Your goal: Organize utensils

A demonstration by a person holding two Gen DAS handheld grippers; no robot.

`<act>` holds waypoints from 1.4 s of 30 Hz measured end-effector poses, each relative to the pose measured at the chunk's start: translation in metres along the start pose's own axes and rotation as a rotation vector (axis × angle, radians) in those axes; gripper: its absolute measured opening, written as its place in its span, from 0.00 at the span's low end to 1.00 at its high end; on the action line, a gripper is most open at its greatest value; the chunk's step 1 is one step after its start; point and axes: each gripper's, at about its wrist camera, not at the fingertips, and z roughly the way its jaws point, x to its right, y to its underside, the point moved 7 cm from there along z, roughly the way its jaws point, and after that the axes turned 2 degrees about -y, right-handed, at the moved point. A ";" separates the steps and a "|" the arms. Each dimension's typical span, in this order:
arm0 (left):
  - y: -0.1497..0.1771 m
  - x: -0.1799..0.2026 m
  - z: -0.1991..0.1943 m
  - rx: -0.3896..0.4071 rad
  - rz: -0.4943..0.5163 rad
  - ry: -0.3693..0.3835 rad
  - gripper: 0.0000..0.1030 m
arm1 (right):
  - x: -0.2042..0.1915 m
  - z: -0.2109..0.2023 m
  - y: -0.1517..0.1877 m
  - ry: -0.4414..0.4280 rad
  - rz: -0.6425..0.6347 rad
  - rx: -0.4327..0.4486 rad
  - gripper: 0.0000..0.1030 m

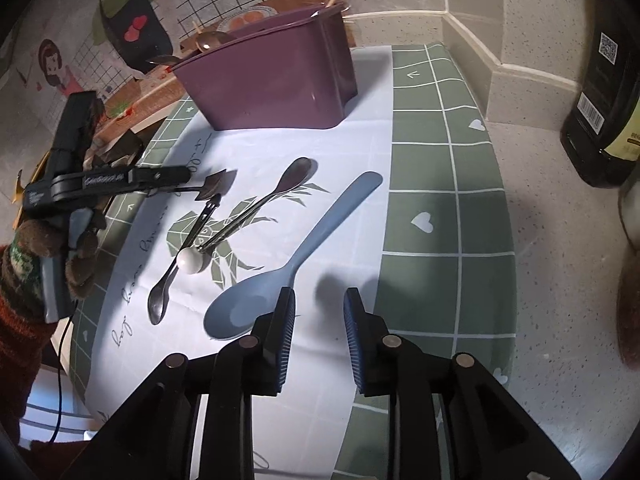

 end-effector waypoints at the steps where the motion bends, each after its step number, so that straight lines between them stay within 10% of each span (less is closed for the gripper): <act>1: 0.006 0.002 -0.002 -0.005 0.000 0.006 0.42 | 0.002 0.000 0.000 0.001 0.008 0.000 0.25; 16: 0.071 0.048 -0.021 -0.053 0.097 0.029 0.43 | 0.015 0.000 0.008 0.008 0.070 -0.011 0.27; 31: 0.010 0.059 0.016 -0.040 0.250 -0.181 0.49 | 0.012 -0.009 0.020 0.034 0.045 0.001 0.29; 42: 0.000 0.063 0.031 -0.077 0.229 -0.208 0.34 | 0.014 -0.016 0.020 0.052 0.012 0.012 0.29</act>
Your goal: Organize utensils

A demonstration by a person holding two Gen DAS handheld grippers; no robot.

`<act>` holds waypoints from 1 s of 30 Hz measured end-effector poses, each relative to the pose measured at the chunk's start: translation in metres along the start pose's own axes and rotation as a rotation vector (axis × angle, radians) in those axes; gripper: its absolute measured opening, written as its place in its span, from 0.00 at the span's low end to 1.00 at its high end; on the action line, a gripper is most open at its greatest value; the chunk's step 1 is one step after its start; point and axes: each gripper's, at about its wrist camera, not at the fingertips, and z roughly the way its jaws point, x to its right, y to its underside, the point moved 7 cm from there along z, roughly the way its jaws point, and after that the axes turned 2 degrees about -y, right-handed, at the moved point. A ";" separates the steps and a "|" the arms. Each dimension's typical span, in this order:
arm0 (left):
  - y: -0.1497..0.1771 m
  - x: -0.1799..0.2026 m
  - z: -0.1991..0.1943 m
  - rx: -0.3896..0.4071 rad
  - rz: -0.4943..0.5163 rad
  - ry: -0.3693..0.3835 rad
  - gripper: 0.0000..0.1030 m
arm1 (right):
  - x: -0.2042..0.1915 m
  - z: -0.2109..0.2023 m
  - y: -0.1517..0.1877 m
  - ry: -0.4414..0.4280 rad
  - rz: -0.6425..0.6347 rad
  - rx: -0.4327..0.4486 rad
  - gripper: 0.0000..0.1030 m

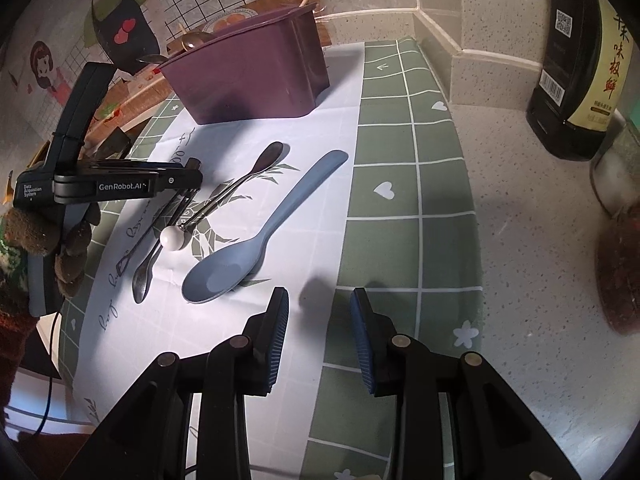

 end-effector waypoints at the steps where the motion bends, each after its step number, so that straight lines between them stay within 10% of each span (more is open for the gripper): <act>1: -0.001 0.000 0.000 0.001 -0.008 -0.001 0.34 | 0.000 0.000 -0.001 0.001 -0.002 0.000 0.30; 21: 0.083 -0.030 -0.085 0.238 -0.297 0.023 0.33 | -0.023 0.039 -0.036 -0.081 0.150 -0.022 0.33; 30: 0.103 -0.036 -0.105 0.253 -0.322 0.026 0.33 | -0.044 0.066 -0.071 0.106 0.050 -0.018 0.35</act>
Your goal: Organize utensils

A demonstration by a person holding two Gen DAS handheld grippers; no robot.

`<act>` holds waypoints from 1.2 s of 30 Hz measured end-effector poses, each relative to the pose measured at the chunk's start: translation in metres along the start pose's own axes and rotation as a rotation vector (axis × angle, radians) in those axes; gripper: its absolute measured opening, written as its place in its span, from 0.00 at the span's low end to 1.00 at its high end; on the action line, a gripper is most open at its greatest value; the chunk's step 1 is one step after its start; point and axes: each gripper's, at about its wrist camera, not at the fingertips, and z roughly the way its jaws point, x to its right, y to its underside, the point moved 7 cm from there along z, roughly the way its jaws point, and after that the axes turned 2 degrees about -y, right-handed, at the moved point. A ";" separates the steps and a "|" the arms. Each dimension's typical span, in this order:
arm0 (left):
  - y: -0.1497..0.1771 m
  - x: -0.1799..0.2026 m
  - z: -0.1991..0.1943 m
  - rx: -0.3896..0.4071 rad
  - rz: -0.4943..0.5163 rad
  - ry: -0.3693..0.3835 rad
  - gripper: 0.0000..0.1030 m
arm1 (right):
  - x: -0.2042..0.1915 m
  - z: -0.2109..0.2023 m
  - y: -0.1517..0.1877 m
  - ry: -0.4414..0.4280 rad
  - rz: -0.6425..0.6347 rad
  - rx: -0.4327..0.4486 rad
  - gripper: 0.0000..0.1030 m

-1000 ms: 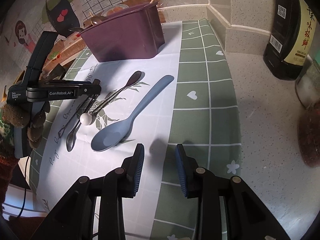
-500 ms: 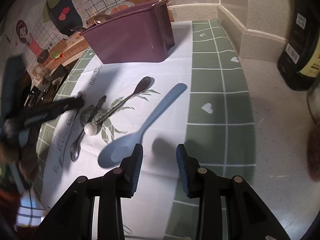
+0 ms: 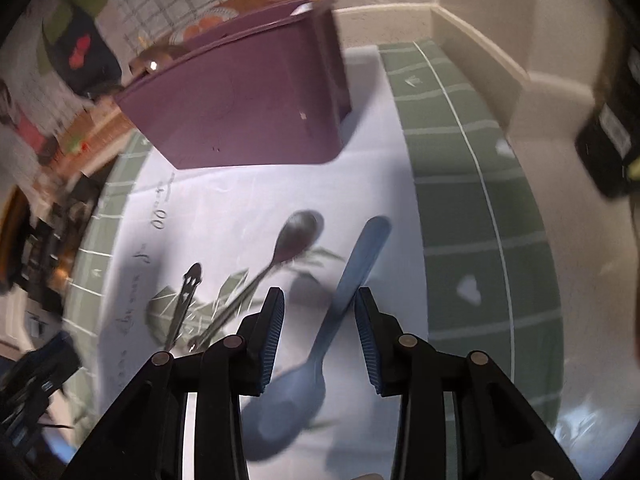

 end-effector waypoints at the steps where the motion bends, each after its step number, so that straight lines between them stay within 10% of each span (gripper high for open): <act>1: 0.000 0.000 -0.001 -0.001 0.003 -0.003 0.33 | -0.004 0.002 -0.002 0.032 -0.037 0.000 0.35; 11: -0.002 -0.002 -0.013 0.024 -0.008 0.000 0.33 | -0.016 0.000 0.008 0.001 -0.204 0.031 0.10; 23: -0.010 0.022 -0.029 0.055 0.001 0.086 0.33 | -0.004 -0.071 0.033 -0.209 -0.132 0.147 0.10; 26: -0.011 0.026 -0.031 0.061 0.005 0.083 0.06 | -0.005 -0.081 0.033 -0.221 -0.118 0.173 0.10; 36: -0.011 0.028 -0.011 0.006 0.057 0.064 0.11 | -0.003 -0.090 0.033 -0.210 -0.134 0.183 0.10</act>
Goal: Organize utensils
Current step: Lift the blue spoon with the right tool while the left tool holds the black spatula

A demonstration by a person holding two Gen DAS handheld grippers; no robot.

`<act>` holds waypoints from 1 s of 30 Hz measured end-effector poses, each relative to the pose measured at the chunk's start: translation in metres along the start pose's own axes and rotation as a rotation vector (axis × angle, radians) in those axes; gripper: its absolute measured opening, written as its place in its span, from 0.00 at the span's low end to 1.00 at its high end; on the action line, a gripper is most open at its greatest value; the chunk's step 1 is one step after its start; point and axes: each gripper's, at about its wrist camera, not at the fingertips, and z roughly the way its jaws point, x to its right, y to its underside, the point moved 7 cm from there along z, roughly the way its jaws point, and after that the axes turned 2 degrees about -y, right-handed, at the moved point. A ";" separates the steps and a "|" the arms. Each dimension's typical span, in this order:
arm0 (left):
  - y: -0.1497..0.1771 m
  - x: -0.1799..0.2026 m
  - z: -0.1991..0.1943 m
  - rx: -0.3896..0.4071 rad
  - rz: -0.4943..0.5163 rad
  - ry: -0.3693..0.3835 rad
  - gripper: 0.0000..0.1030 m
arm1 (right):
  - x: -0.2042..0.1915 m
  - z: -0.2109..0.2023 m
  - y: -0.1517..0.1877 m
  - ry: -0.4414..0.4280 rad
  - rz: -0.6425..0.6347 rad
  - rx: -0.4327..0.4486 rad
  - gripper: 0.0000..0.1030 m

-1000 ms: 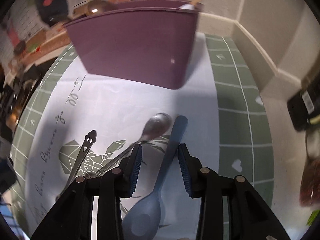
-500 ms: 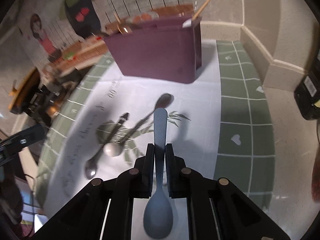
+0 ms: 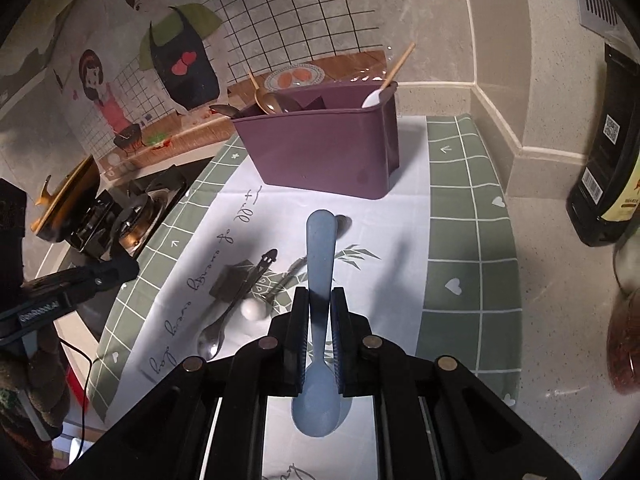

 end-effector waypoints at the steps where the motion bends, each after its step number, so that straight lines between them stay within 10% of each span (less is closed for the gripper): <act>1: 0.002 0.001 0.008 -0.021 0.008 0.007 0.13 | 0.001 0.000 0.001 0.005 0.001 -0.003 0.10; 5: 0.011 0.002 0.037 -0.086 0.029 -0.011 0.36 | 0.003 -0.001 0.005 0.012 0.000 -0.011 0.10; 23: 0.003 0.003 0.097 -0.207 0.071 -0.148 0.36 | 0.011 0.002 0.017 0.020 -0.022 -0.033 0.10; 30: 0.008 -0.002 0.087 -0.162 0.028 -0.121 0.03 | 0.012 0.000 0.014 -0.004 -0.015 -0.014 0.10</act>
